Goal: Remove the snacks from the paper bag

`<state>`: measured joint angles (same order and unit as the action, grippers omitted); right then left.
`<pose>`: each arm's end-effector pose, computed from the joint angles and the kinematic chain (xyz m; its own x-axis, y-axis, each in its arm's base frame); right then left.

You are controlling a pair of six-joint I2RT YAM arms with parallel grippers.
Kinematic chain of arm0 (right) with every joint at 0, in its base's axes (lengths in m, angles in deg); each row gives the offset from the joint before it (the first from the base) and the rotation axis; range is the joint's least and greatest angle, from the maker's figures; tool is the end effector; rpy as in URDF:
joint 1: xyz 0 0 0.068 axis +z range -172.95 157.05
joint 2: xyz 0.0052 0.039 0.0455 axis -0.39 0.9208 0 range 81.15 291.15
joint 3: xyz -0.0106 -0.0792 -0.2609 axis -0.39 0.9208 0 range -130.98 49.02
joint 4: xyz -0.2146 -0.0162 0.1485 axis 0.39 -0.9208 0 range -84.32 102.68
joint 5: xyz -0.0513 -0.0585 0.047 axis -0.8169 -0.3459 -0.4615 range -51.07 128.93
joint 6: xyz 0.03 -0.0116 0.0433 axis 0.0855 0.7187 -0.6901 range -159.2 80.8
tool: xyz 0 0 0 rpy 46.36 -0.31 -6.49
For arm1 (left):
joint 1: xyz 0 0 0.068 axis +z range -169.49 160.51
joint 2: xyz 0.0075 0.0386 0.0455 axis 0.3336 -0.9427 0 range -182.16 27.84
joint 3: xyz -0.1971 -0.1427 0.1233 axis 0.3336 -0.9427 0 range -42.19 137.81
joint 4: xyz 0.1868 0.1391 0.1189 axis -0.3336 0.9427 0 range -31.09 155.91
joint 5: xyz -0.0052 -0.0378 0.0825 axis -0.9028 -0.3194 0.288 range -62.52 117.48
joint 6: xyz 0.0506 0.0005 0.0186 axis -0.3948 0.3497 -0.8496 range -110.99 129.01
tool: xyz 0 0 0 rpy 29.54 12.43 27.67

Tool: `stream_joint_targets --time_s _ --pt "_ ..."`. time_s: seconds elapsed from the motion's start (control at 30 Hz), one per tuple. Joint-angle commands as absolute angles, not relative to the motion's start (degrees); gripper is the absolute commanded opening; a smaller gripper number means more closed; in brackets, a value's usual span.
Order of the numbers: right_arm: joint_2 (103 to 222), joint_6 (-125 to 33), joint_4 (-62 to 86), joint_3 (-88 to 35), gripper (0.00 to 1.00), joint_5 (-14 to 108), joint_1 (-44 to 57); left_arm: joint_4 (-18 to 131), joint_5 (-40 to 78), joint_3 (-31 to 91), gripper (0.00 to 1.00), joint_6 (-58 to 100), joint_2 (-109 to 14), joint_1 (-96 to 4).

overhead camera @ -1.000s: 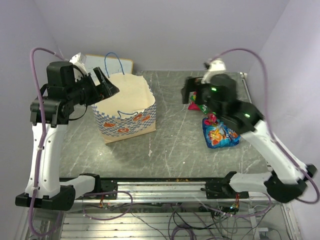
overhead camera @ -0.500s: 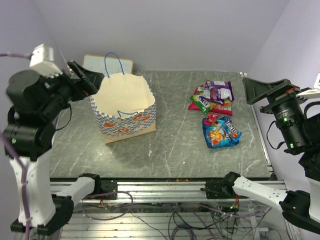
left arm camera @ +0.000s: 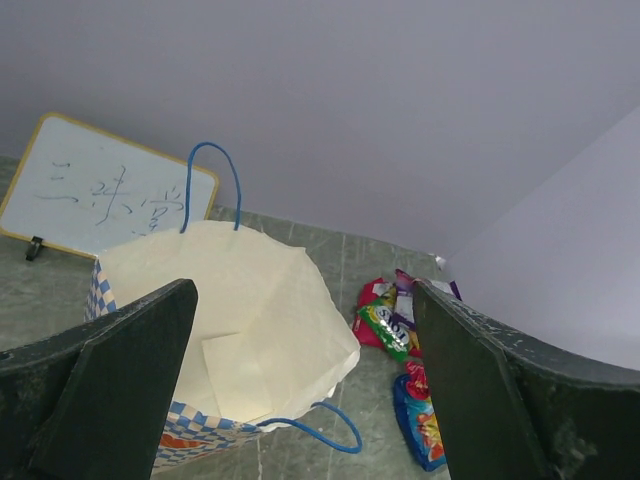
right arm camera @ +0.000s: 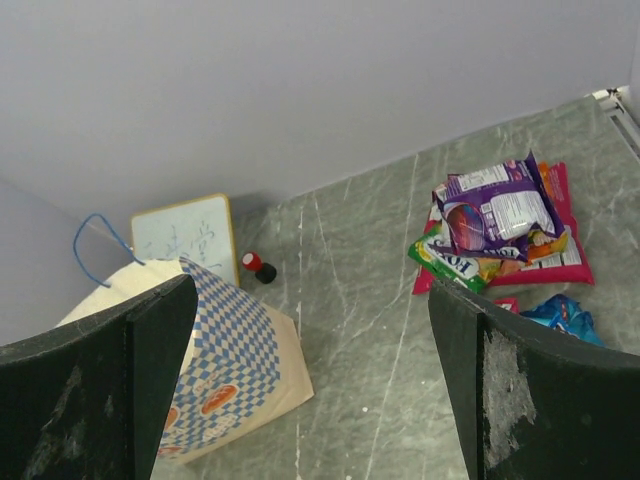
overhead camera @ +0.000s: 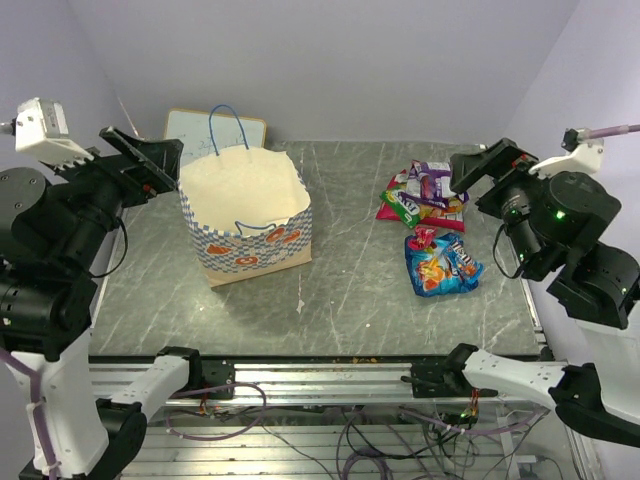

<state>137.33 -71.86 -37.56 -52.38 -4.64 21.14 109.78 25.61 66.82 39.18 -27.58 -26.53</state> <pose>0.0907 0.0537 0.5403 -0.0589 0.4874 -0.8712 0.0246 0.8731 0.4869 0.0760 -0.0105 0.5689 -0.0371 -0.5015 -0.8644 0.1575 0.8512 -0.5006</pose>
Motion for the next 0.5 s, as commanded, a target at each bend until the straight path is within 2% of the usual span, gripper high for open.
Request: stream_joint_targets --time_s 0.0,0.47 --pt "136.03 -72.33 -36.5 -52.04 1.0 -5.9 21.08 109.63 26.83 66.81 1.0 38.01 -28.11 -26.17" --pt "137.3 -70.14 -36.27 -53.4 1.0 -6.45 21.08 110.53 26.64 65.65 1.0 38.28 -28.45 -26.17"
